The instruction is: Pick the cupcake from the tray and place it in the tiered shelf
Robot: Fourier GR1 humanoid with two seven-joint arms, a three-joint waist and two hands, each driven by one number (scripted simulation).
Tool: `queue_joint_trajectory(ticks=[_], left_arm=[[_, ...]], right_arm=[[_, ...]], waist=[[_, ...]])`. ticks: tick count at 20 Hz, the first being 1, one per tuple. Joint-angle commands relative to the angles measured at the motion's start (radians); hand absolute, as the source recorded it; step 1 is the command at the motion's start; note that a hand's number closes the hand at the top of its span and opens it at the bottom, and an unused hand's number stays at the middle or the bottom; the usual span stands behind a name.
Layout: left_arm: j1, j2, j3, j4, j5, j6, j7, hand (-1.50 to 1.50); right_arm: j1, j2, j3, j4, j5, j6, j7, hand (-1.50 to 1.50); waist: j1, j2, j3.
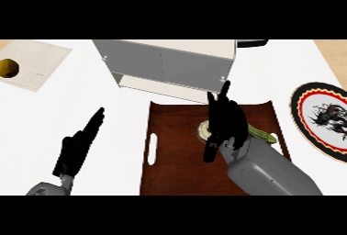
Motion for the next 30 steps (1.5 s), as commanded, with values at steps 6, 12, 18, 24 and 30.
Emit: queue_joint_trajectory(ticks=[6,12,18,24,30], left_arm=[[0.05,0.001,0.013,-0.035,-0.023,-0.005,0.021,0.0],[0.015,-0.035,0.022,0.022,-0.036,-0.012,0.019,0.0],[0.013,-0.032,0.045,0.026,-0.028,-0.052,0.032,0.0],[-0.017,-0.027,0.078,0.005,-0.036,-0.06,0.065,0.0],[-0.023,-0.052,0.071,0.035,-0.059,-0.072,0.031,0.0]], right_arm=[[-0.026,0.063,0.012,0.104,0.064,0.105,0.058,-1.5],[-0.002,0.071,-0.002,0.111,0.099,0.135,0.041,-1.5],[0.061,0.098,0.013,0.135,0.168,0.117,-0.001,-1.5],[0.023,0.153,-0.043,0.252,0.199,0.11,-0.066,-1.5],[0.023,0.13,-0.058,0.322,0.224,0.075,-0.261,1.5]], waist=[[0.025,0.01,-0.009],[0.018,0.011,-0.01],[0.014,0.01,-0.009],[0.02,0.012,-0.009],[0.025,0.015,-0.009]])
